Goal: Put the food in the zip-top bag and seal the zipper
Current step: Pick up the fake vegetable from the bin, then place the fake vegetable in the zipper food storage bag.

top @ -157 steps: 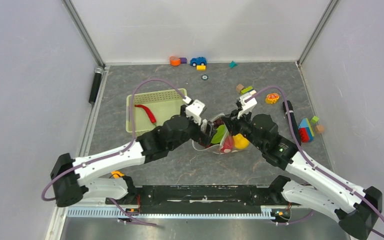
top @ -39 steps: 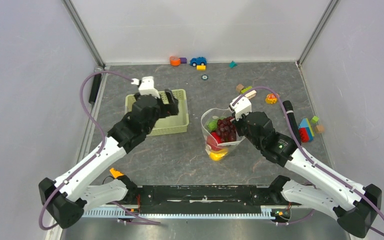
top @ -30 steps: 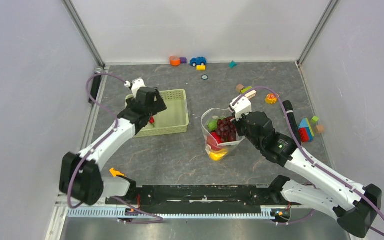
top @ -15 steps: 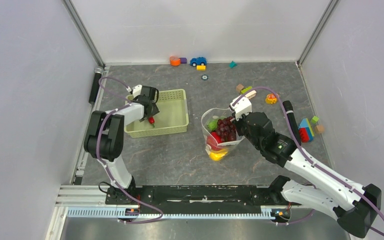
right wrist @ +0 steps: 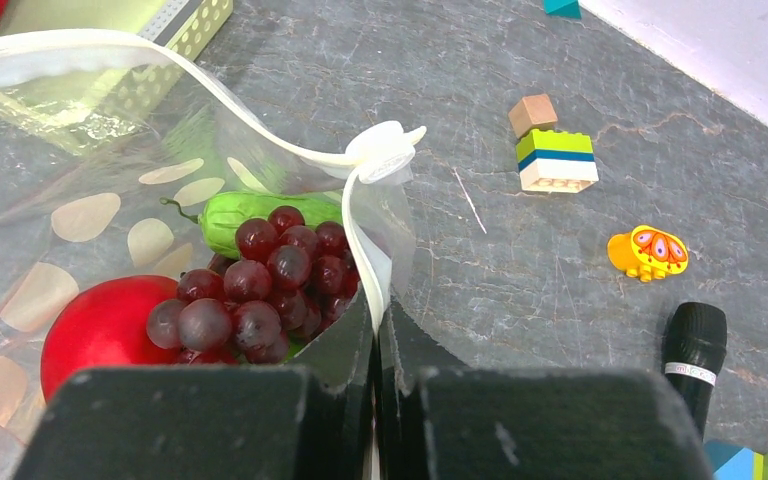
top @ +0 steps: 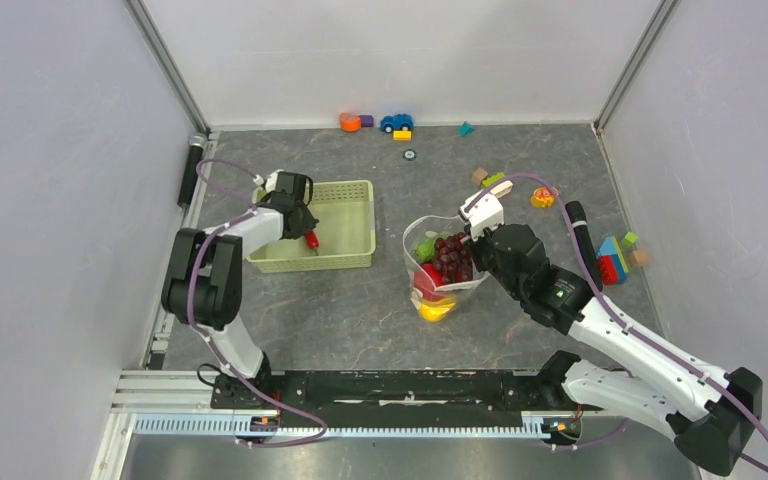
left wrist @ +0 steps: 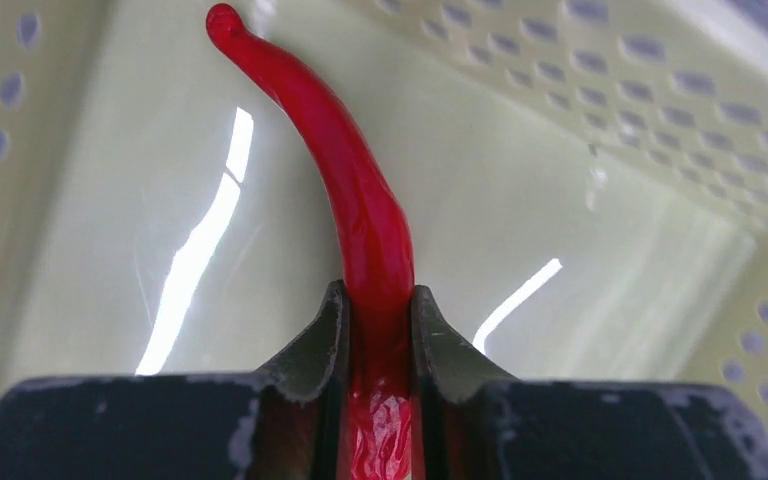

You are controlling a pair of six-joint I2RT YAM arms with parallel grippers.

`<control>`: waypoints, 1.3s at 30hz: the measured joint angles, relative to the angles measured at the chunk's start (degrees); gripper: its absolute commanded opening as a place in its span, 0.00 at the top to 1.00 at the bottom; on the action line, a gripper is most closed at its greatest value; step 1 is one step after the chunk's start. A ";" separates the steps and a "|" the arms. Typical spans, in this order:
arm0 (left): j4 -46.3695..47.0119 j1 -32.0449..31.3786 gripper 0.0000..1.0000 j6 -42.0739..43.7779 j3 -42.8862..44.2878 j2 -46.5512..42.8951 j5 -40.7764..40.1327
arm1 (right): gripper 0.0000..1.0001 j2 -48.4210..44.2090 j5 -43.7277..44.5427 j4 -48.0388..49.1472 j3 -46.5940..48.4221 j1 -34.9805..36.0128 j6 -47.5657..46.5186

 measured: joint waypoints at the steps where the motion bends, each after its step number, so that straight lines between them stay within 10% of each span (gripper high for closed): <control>1: -0.04 -0.07 0.98 -0.22 -1.14 -1.46 1.18 | 0.95 0.00 -0.02 0.02 0.00 0.00 0.00; 17: 3.13 -6.99 0.88 1.27 -10.82 -34.58 31.23 | 0.94 -0.55 -2.12 0.11 -0.02 -0.02 0.09; 27: 14.64 -31.47 0.92 2.80 -2.23 -30.49 58.58 | 0.94 -1.22 -4.33 0.85 -0.81 -0.02 0.00; 39: 12.55 -33.66 0.98 3.52 5.79 -22.45 57.92 | 0.92 -3.06 -5.44 1.46 -1.60 -0.37 0.20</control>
